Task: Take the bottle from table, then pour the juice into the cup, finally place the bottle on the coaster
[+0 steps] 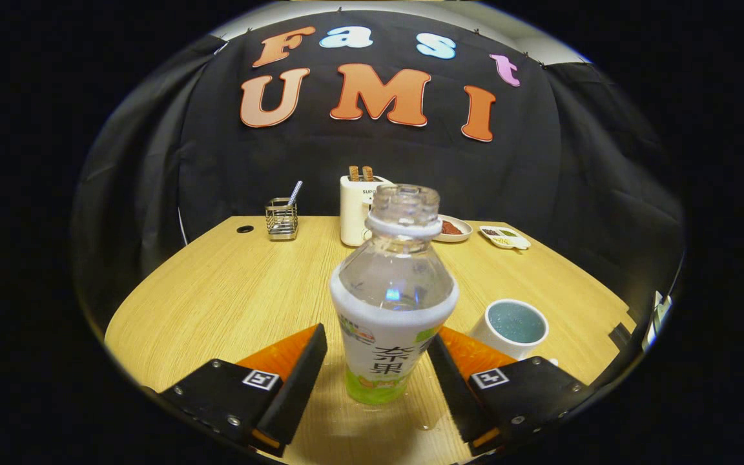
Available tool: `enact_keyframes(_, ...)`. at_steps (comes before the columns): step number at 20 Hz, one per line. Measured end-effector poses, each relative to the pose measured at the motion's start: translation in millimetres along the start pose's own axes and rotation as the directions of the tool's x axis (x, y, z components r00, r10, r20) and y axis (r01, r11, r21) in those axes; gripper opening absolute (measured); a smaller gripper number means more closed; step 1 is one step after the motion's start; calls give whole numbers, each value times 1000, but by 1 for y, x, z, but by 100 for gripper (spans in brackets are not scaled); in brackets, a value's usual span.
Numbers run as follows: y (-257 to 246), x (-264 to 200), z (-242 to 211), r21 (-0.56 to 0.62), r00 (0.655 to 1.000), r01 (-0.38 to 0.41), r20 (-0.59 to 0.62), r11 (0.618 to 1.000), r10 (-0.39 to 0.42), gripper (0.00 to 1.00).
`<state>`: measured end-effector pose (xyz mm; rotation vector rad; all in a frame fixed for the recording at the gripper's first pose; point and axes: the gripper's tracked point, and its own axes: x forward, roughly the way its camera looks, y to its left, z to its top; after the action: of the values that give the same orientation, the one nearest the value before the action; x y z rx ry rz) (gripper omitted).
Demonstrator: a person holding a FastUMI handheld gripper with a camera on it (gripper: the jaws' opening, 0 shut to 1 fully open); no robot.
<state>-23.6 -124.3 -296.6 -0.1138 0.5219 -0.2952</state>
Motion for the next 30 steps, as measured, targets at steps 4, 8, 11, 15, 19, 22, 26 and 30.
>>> enact_keyframes(4,2,-1,1,25,1000,-7,13,1000,6,59)
enact_keyframes(8,-1,-10,21,156,999,-24,49,987,16,57)
enact_keyframes(11,8,-16,43,296,994,-93,89,951,69,57)
enact_keyframes(15,16,-24,75,441,979,-181,162,879,120,57)
enact_keyframes(19,19,-25,92,577,971,-227,193,784,138,56)
enact_keyframes(22,22,-23,103,675,966,-256,206,692,156,56)
enact_keyframes(26,16,-23,109,767,965,-263,212,585,156,56)
enact_keyframes(30,21,-22,107,843,960,-275,215,462,179,56)
